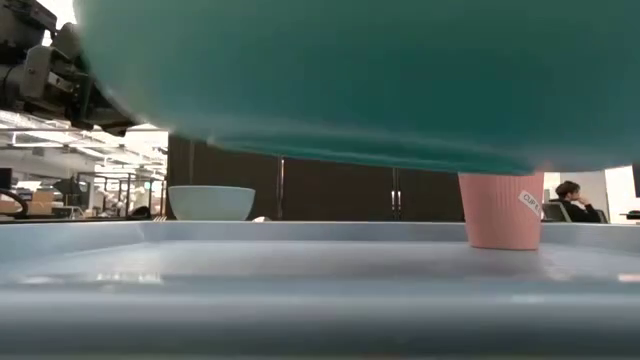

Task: Set up tray
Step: Put the blue plate on the blue tray to the bottom left of the pink cup

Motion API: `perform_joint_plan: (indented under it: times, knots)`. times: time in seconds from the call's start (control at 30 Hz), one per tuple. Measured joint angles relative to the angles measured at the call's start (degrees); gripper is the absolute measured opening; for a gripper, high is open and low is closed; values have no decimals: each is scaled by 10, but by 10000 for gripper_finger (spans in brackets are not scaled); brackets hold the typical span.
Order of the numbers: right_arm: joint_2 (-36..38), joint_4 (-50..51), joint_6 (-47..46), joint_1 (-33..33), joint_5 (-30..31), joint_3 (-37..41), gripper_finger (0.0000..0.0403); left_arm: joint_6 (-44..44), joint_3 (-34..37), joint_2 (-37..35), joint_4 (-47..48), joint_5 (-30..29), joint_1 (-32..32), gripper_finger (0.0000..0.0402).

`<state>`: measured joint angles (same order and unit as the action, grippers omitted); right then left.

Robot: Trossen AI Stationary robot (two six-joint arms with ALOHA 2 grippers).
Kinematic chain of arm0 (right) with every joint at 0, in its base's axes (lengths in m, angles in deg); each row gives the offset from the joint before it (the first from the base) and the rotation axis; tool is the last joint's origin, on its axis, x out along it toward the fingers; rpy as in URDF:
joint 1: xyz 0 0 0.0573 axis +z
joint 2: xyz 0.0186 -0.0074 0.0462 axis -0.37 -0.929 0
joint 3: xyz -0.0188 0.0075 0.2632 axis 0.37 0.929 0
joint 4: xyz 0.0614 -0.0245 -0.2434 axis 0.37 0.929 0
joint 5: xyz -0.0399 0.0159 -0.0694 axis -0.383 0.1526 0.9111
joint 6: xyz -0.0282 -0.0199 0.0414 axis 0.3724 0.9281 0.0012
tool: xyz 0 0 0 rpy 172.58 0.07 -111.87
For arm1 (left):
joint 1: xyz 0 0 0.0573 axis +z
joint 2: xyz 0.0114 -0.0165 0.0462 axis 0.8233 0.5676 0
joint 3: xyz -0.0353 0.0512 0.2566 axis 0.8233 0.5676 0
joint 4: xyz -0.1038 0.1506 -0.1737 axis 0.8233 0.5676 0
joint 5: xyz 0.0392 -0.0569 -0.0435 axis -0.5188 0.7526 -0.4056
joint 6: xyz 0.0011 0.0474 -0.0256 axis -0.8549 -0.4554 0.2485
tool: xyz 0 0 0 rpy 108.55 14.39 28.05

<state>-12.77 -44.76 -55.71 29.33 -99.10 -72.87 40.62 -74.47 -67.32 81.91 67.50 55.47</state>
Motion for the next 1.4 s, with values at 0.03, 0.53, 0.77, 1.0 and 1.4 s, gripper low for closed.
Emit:
perform_joint_plan:
  times: [0.03, 0.53, 0.77, 1.0, 1.4]
  knots:
    - [-4, 0, 0, 0, -1, 0, 0, 0, 0, 0, 0, 0, 0, 63]
    - [-26, -20, 12, 2, -16, 0, 0, -1, 0, 0, 0, 5, 0, 63]
    - [-26, -28, 21, 2, -29, 11, 0, -1, 0, 0, 0, 5, 0, 63]
    - [-26, -46, 23, -6, -29, 26, 0, 0, 0, 0, 0, 5, 0, 63]
    - [-26, -50, 38, -8, -31, 27, 18, -1, 0, 0, 0, 5, 0, 63]
